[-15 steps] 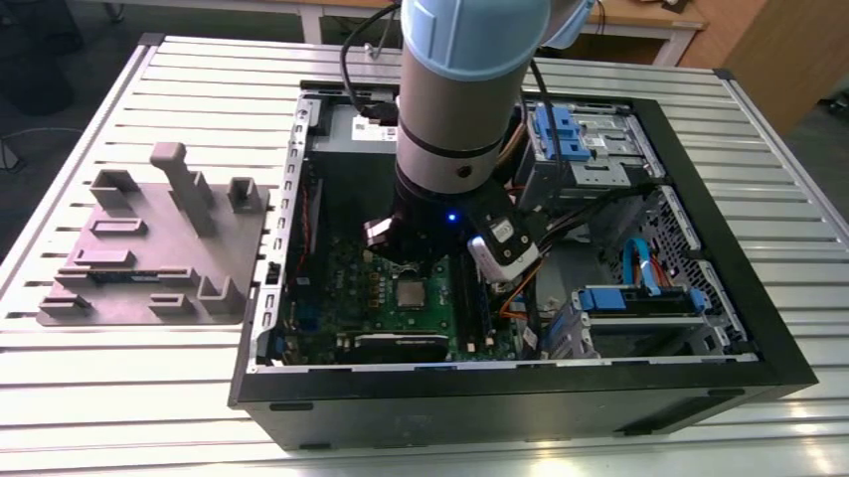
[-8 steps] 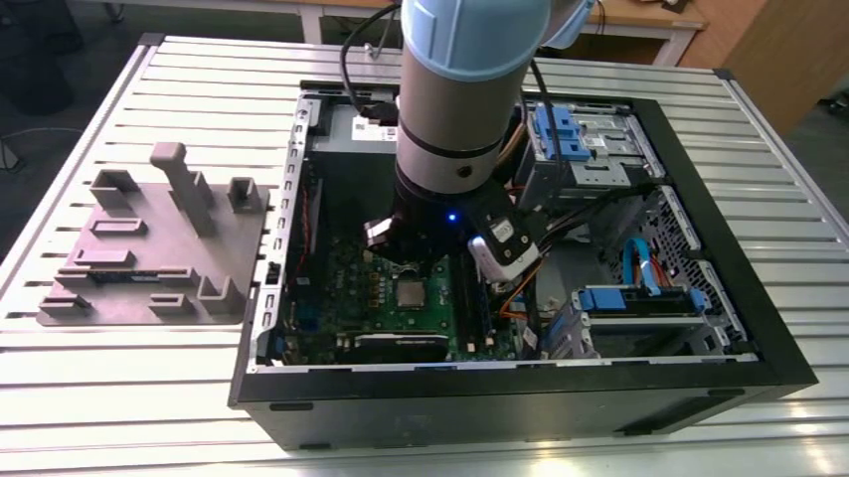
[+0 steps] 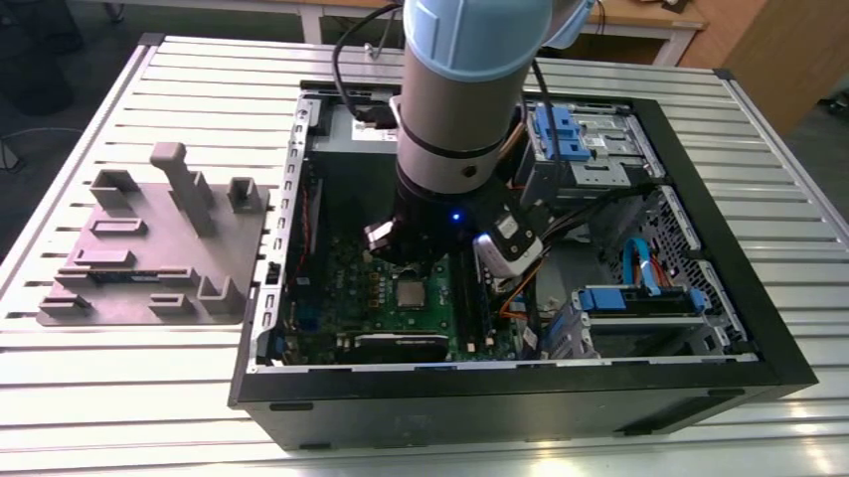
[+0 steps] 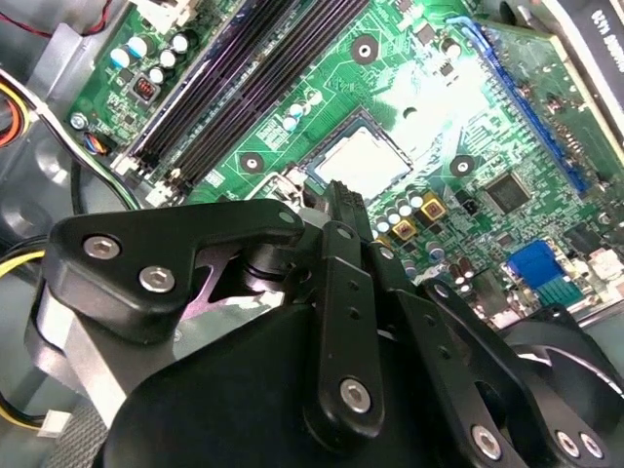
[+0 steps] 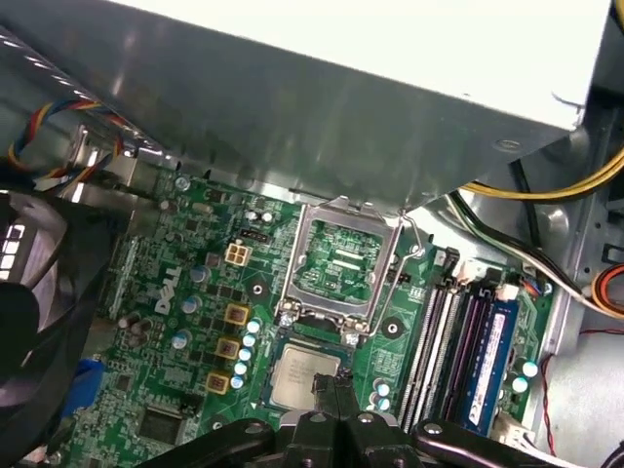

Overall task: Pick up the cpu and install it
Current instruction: 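Close the cpu cover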

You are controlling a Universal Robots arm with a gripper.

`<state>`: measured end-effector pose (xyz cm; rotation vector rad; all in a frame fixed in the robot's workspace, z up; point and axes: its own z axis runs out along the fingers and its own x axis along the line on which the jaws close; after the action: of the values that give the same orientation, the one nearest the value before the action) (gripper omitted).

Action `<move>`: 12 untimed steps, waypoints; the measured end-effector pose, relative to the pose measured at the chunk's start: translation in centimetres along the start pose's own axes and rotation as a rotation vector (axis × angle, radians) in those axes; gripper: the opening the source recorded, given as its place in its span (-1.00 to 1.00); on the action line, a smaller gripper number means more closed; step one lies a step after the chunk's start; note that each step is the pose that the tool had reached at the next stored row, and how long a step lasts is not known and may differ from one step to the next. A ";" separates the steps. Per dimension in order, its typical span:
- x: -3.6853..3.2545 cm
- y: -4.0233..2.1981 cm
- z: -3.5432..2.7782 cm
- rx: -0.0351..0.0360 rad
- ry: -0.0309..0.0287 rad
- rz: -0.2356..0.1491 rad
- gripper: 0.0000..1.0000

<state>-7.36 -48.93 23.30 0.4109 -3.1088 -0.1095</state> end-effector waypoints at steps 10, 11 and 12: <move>-0.91 0.17 0.03 -0.0826 -0.0214 -0.009 -0.80; -0.93 0.17 0.11 -0.0855 -0.0214 -0.017 -0.80; -0.93 0.16 0.17 -0.0858 -0.0197 -0.032 -0.80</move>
<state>-6.51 -48.52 23.14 0.4600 -3.1035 -0.2475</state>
